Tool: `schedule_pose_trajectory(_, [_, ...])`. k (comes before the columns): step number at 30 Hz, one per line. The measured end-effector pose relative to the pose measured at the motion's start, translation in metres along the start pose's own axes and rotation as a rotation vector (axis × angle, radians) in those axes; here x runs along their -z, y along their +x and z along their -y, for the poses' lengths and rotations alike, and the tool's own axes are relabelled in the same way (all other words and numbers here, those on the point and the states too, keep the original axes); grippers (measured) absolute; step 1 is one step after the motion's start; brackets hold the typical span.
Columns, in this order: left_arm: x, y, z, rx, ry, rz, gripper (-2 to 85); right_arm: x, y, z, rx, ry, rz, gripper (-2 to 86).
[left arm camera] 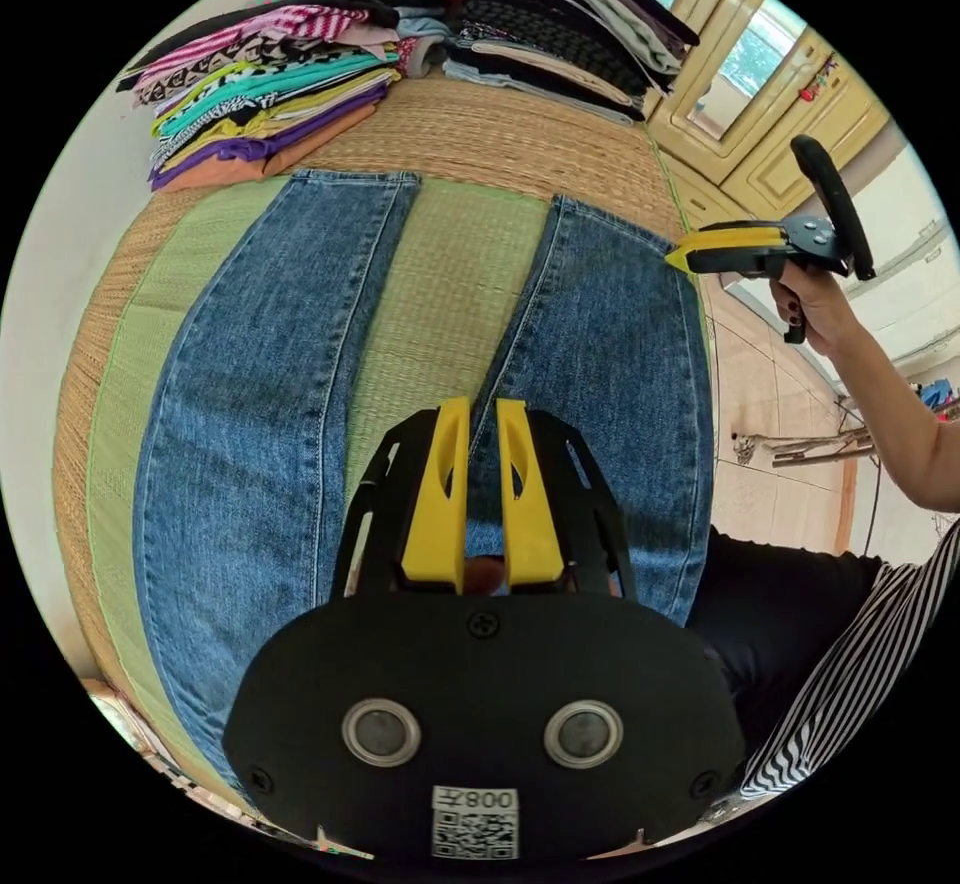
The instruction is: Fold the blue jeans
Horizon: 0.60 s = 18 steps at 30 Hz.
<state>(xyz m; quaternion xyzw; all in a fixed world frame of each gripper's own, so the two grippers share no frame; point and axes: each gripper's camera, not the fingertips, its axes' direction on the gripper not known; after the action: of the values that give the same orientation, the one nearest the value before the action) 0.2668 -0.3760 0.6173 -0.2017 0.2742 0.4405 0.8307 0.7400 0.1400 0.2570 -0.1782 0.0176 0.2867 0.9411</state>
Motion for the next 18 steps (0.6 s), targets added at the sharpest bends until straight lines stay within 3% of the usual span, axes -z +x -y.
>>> schedule_pose_trajectory(5, [0.071, -0.039, -0.092, 0.180, 0.162, -0.049, 5.7, 0.030, -0.026, -0.005, -0.032, 0.091, -0.053, 5.2])
schedule_pose_trajectory(9, [0.113, -0.068, -0.202, 0.404, 0.206, -0.039, 6.7, 0.043, -0.065, 0.000, 0.014, 0.134, 0.021, 4.5])
schedule_pose_trajectory(14, [0.169, -0.110, -0.386, 0.774, 0.222, 0.048, 7.4, 0.030, -0.213, 0.035, 0.340, 0.107, 0.251, 4.5])
schedule_pose_trajectory(18, [0.206, -0.142, -0.481, 0.920, 0.259, 0.121, 7.6, 0.008, -0.350, 0.060, 0.591, 0.057, 0.351, 5.4])
